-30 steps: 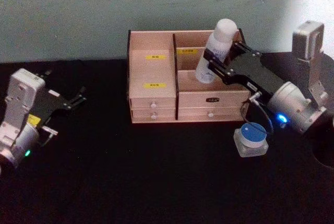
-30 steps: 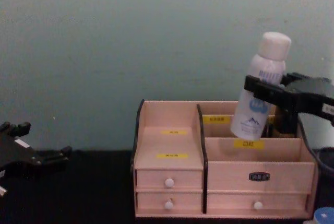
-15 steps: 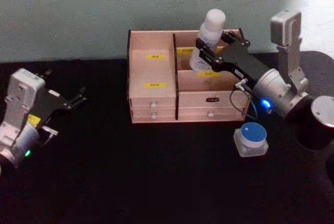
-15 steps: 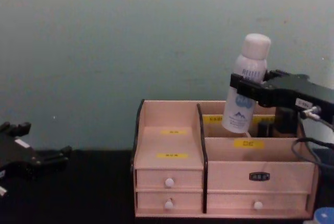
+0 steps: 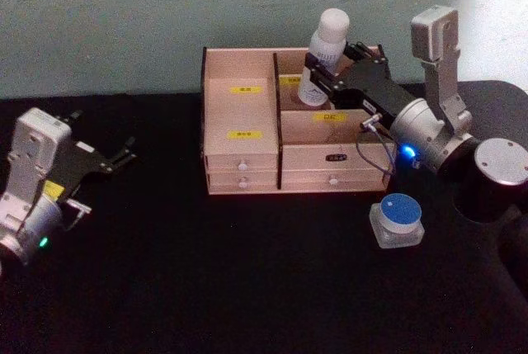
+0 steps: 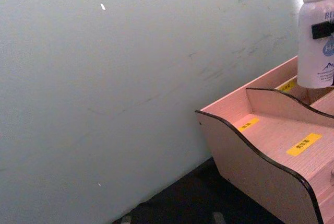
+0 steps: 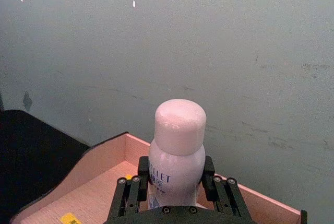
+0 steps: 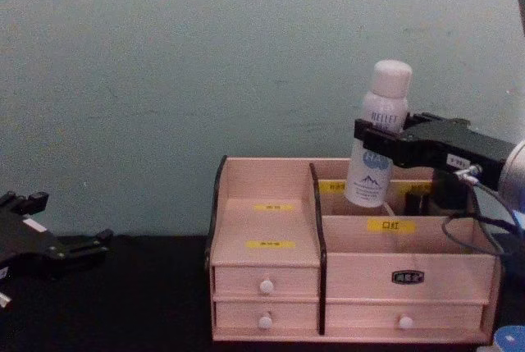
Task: Pick up the facial cleanser and watermelon frost from the table and place them into the tiered storage box.
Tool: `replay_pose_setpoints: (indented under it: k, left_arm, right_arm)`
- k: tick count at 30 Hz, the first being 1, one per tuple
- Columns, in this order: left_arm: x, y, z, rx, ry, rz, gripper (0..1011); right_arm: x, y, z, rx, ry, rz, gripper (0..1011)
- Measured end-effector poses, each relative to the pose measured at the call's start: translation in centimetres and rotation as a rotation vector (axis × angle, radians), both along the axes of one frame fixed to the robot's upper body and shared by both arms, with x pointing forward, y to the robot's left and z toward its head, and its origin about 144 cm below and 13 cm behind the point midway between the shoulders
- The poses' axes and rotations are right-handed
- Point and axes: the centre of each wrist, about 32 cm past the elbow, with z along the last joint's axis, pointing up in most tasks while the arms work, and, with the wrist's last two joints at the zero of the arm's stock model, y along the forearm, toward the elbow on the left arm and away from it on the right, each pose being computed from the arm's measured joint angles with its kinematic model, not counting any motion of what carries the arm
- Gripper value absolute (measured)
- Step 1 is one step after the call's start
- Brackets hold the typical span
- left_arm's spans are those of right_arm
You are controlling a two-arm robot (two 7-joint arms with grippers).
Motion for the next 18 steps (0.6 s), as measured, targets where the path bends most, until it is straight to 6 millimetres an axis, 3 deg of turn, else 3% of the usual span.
replay_pose_setpoints:
  k: [18]
  left_arm:
    - [0.0, 0.0, 0.0, 0.000, 0.000, 0.000, 1001]
  right_arm:
    - [1.3, 0.1, -0.7, -0.019, 0.027, -0.032, 596]
